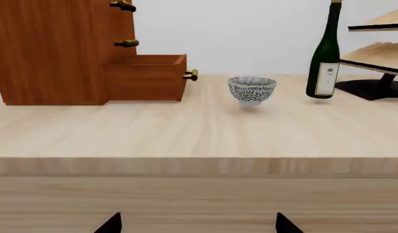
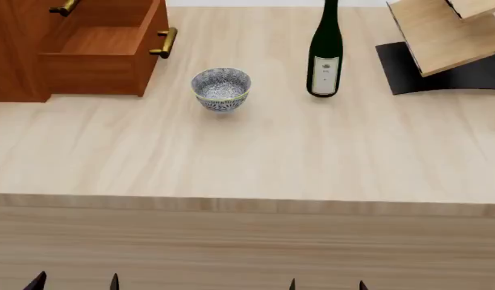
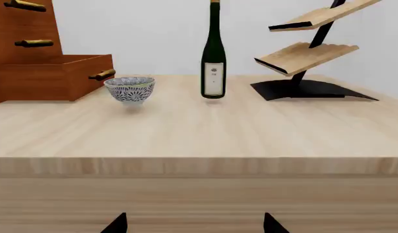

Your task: Put the bowl in the bottom drawer of the cabinet.

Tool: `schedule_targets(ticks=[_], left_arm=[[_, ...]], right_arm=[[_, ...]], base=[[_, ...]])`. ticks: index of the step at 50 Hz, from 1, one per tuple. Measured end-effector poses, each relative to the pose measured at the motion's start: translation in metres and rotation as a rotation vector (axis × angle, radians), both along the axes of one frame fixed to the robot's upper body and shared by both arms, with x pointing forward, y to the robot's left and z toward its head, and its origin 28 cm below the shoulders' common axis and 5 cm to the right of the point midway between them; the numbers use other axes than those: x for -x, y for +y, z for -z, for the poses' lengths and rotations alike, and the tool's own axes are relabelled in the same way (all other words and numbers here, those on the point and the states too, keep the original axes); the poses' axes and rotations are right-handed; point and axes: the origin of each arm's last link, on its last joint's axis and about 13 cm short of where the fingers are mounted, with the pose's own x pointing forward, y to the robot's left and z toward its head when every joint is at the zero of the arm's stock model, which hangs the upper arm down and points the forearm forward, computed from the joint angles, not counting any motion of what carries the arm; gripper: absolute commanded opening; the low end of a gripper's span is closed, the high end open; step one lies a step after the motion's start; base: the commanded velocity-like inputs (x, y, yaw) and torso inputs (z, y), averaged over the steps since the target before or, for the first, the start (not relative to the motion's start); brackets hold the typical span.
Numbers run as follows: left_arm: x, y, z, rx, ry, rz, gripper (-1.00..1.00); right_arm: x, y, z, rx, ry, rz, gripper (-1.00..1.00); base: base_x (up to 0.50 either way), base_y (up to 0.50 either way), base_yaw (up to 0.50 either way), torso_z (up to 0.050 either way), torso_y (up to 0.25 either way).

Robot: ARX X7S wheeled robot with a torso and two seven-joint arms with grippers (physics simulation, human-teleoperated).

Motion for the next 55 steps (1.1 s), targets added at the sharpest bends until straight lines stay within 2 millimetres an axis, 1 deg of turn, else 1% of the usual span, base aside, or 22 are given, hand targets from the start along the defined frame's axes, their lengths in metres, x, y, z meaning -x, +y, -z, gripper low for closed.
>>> schedule_targets(ticks=[1, 18, 28, 43, 55], left_arm=[[0.003, 0.001, -0.001, -0.027, -0.013, 0.001, 1.0], [0.007, 0.001, 0.003, -0.011, -0.002, -0.012, 1.0], [0.011, 0.001, 0.003, -0.01, 0.0, -0.011, 1.0], [0.013, 0.002, -0.005, -0.009, -0.01, -0.01, 1.0], [0.015, 0.002, -0.009, -0.009, -0.01, -0.01, 1.0]], right_arm=[[0.003, -0.001, -0.001, 0.027, -0.015, -0.001, 1.0], [0.005, -0.001, 0.003, 0.01, 0.0, 0.005, 1.0], [0.009, -0.001, 0.002, 0.018, -0.002, 0.01, 1.0], [0.01, 0.0, -0.008, 0.038, -0.022, 0.024, 1.0], [0.011, 0.0, -0.013, 0.058, -0.024, 0.041, 1.0]], base=[[0.0, 0.0, 0.0, 0.0, 0.0], [0.0, 0.0, 0.0, 0.003, 0.001], [0.0, 0.0, 0.0, 0.05, 0.048], [0.0, 0.0, 0.0, 0.05, 0.051], [0.0, 0.0, 0.0, 0.05, 0.057]])
